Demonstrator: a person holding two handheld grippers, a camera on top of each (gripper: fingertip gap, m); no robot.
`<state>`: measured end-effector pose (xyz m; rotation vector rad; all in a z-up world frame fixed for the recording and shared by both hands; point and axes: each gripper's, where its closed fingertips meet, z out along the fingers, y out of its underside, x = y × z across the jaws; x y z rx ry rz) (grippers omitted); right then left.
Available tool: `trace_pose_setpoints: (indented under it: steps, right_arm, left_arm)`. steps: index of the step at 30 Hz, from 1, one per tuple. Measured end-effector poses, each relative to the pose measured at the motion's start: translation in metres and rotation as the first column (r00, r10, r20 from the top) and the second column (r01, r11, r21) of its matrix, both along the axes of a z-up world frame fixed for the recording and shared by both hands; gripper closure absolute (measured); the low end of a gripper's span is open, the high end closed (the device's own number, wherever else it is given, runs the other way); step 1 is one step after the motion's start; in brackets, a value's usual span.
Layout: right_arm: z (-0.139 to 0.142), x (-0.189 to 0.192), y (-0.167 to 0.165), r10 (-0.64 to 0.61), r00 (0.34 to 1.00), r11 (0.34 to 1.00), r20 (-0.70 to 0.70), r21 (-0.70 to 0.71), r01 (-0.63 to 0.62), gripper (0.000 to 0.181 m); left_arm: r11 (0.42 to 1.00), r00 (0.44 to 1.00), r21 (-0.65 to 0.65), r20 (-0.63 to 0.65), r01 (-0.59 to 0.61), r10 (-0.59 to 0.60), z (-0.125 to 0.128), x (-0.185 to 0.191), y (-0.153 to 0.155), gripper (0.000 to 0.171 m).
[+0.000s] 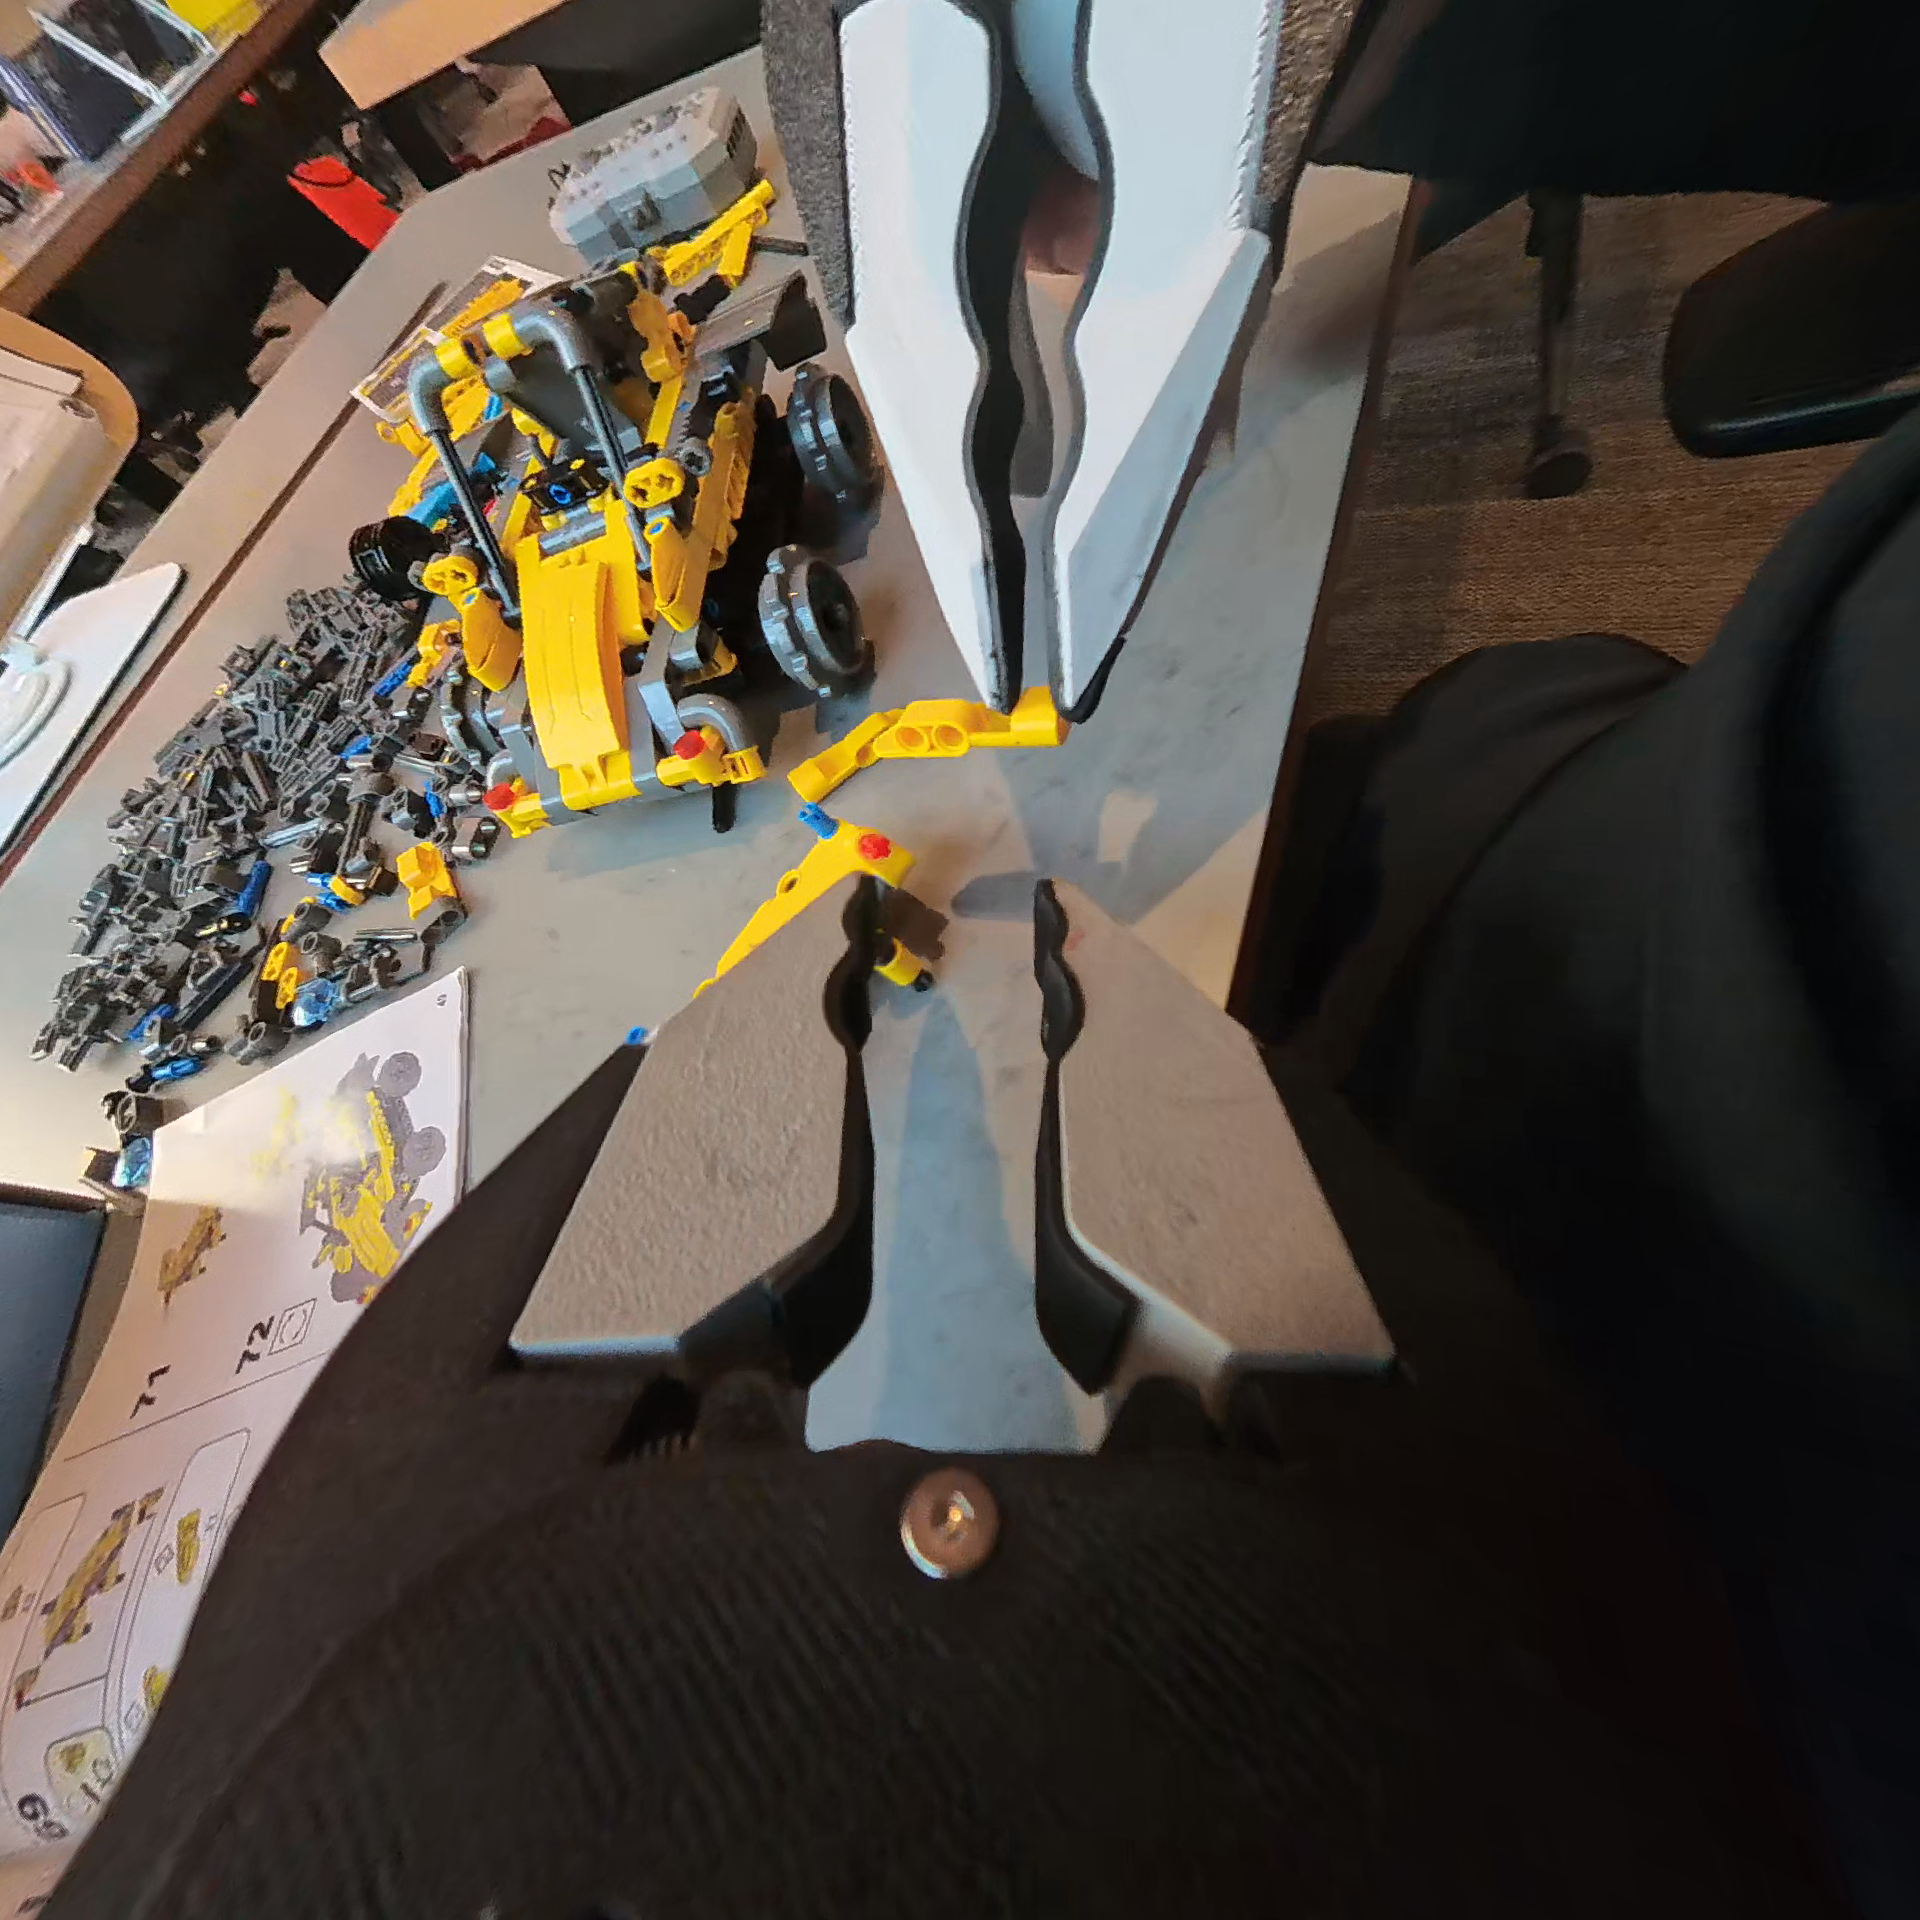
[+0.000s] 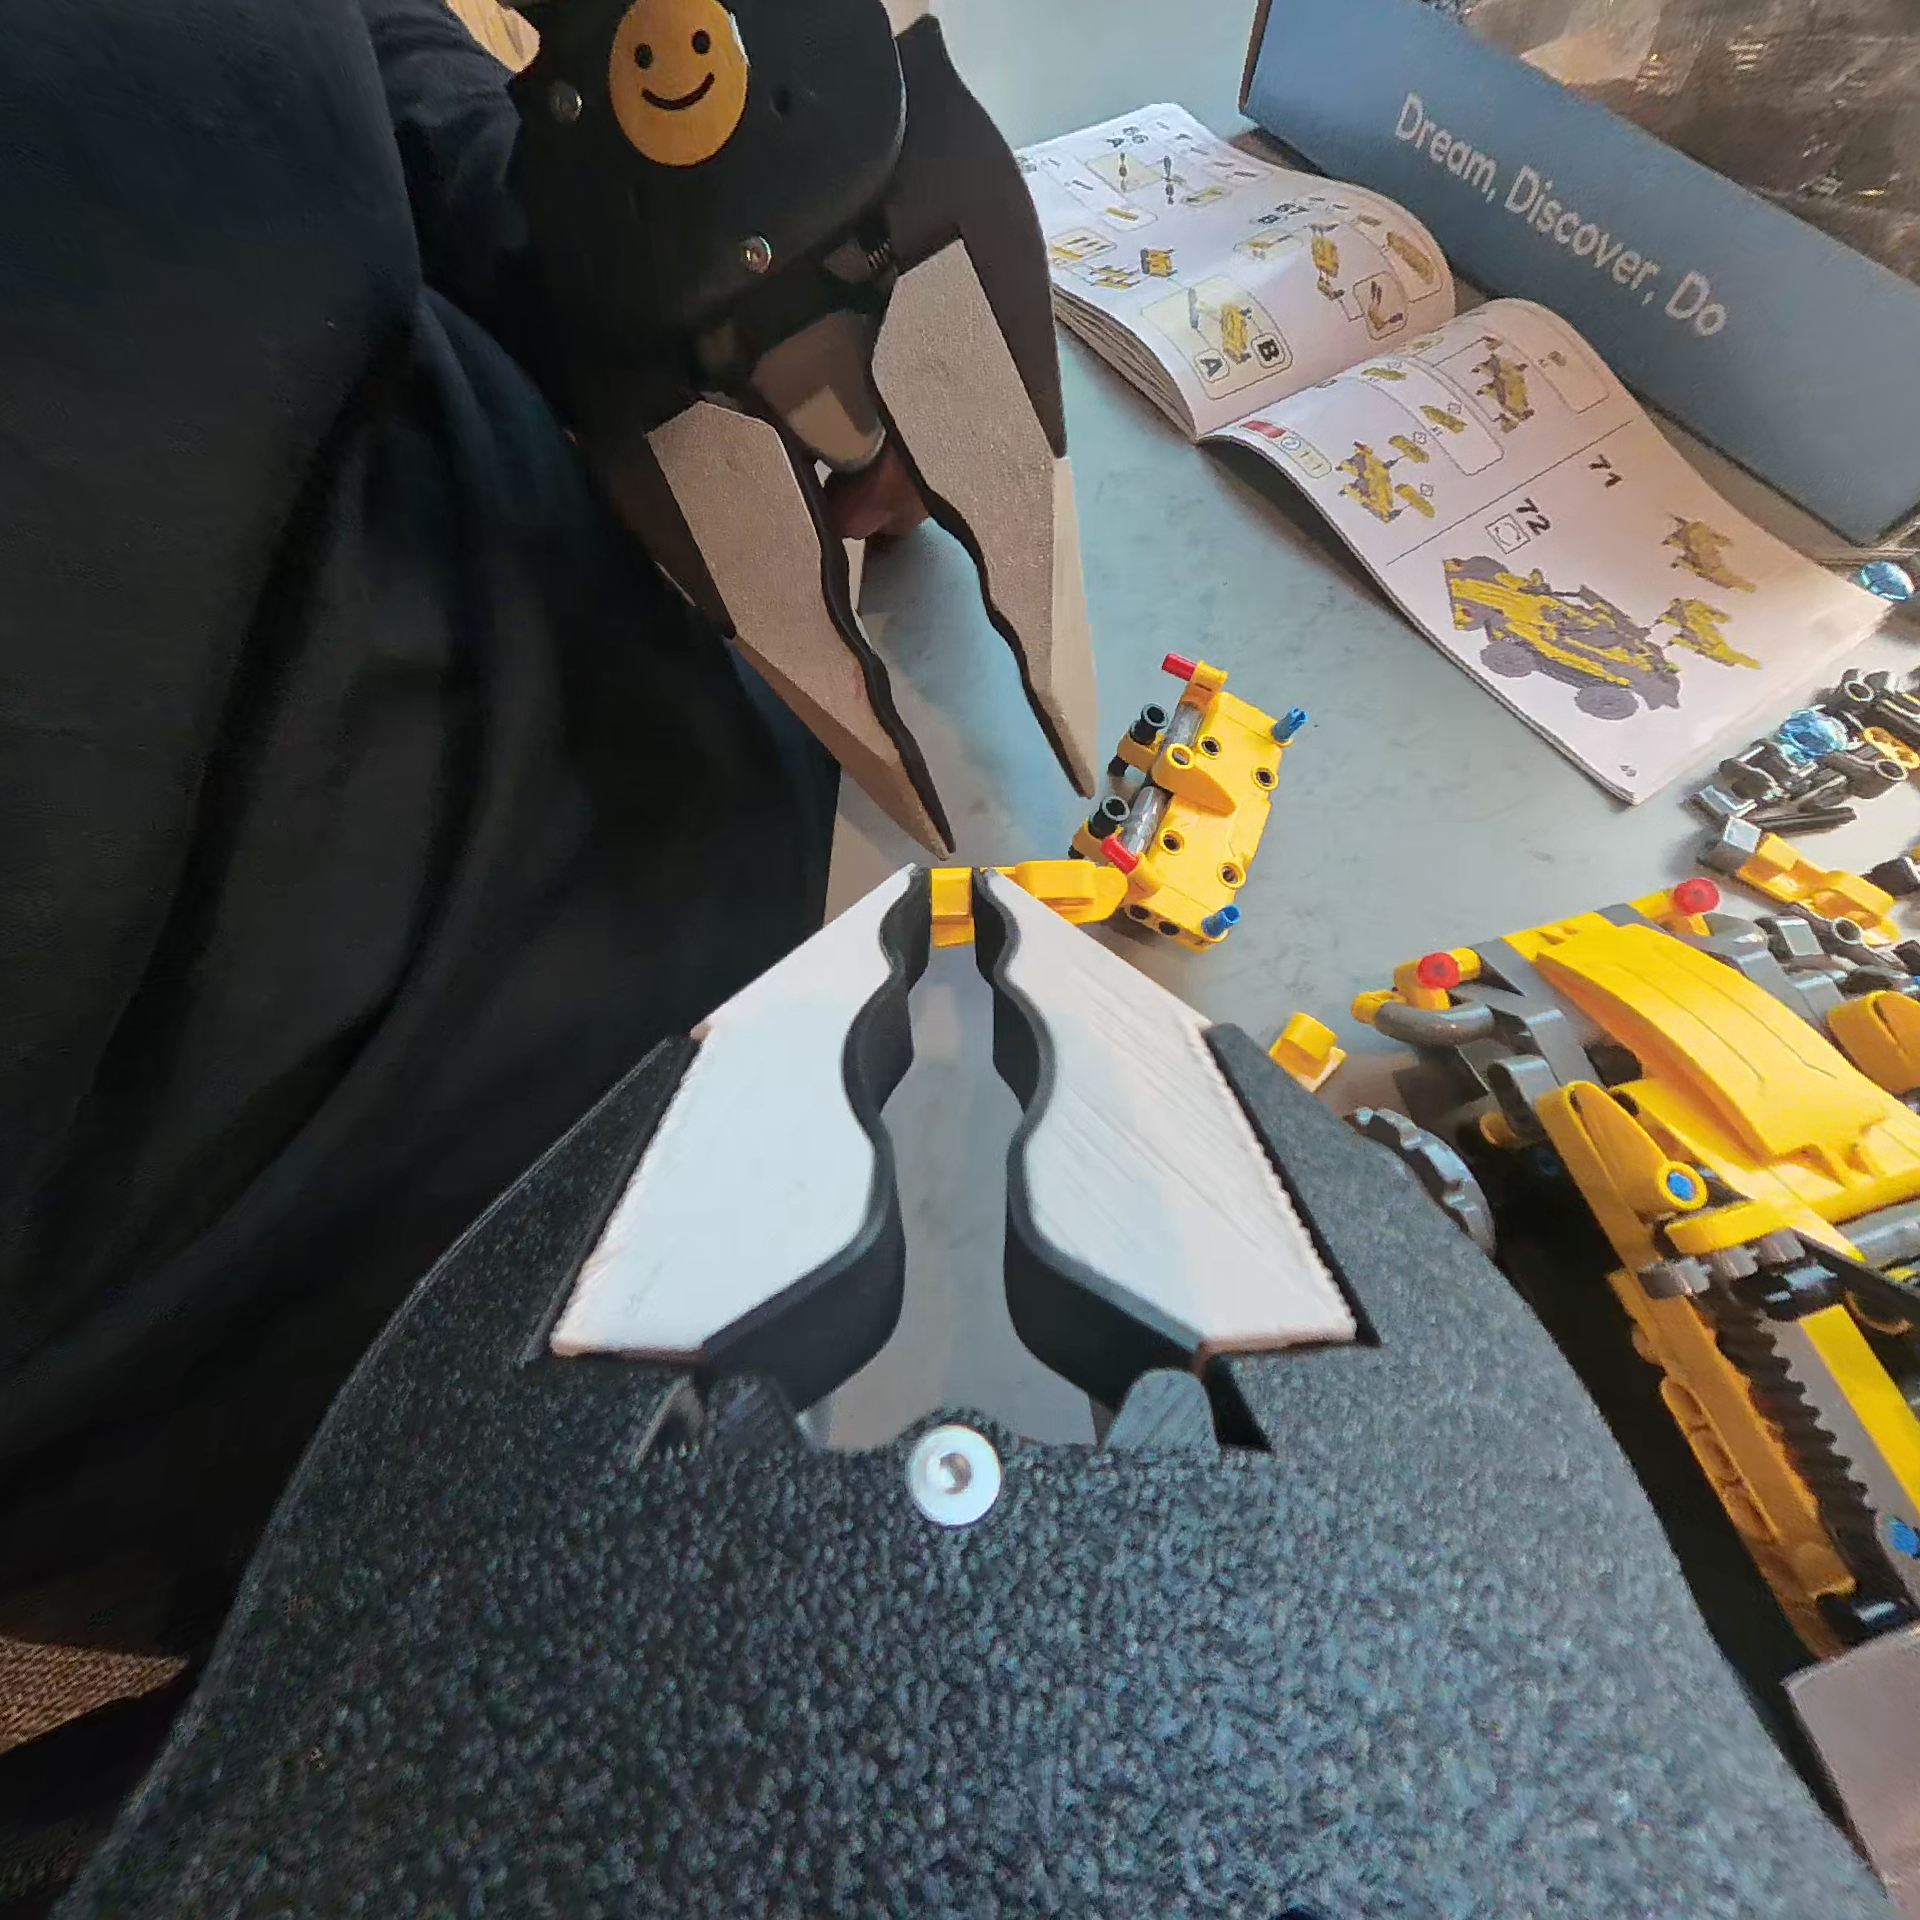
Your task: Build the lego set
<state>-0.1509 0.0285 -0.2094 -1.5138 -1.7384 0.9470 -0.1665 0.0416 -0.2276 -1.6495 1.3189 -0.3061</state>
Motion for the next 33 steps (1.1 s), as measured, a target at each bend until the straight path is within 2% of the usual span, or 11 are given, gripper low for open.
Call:
trace_pose_setpoints:
  steps: [4, 9, 17, 26, 33]
  right_arm:
    - [0.003, -0.002, 0.002, -0.005, 1.0, 1.0, -0.011, -0.016, 0.005, 0.174]
    - [0.006, -0.006, 0.001, 0.005, 0.999, 0.998, -0.038, -0.057, -0.007, 0.174]
    - [0.005, -0.011, -0.006, 0.033, 0.998, 0.995, -0.045, -0.096, -0.037, 0.174]
    - [0.007, -0.017, -0.013, 0.056, 0.995, 0.986, -0.083, -0.149, -0.068, 0.174]
    - [0.01, -0.019, -0.01, 0.028, 0.994, 0.971, -0.105, -0.232, -0.052, 0.175]
  left_arm:
    - [1.0, 1.0, 0.017, 0.022, -0.02, 0.02, 0.005, -0.002, 0.005, 0.145]
    - [0.998, 0.999, 0.06, -0.018, -0.028, 0.029, 0.002, -0.002, 0.009, 0.145]
    - [0.992, 0.998, 0.125, -0.062, 0.018, -0.01, 0.002, 0.007, 0.004, 0.145]
    - [0.989, 0.998, 0.146, -0.05, 0.036, -0.029, 0.005, 0.01, 0.001, 0.149]
    - [0.983, 1.0, 0.182, -0.028, 0.018, -0.013, 0.01, 0.01, 0.002, 0.15]
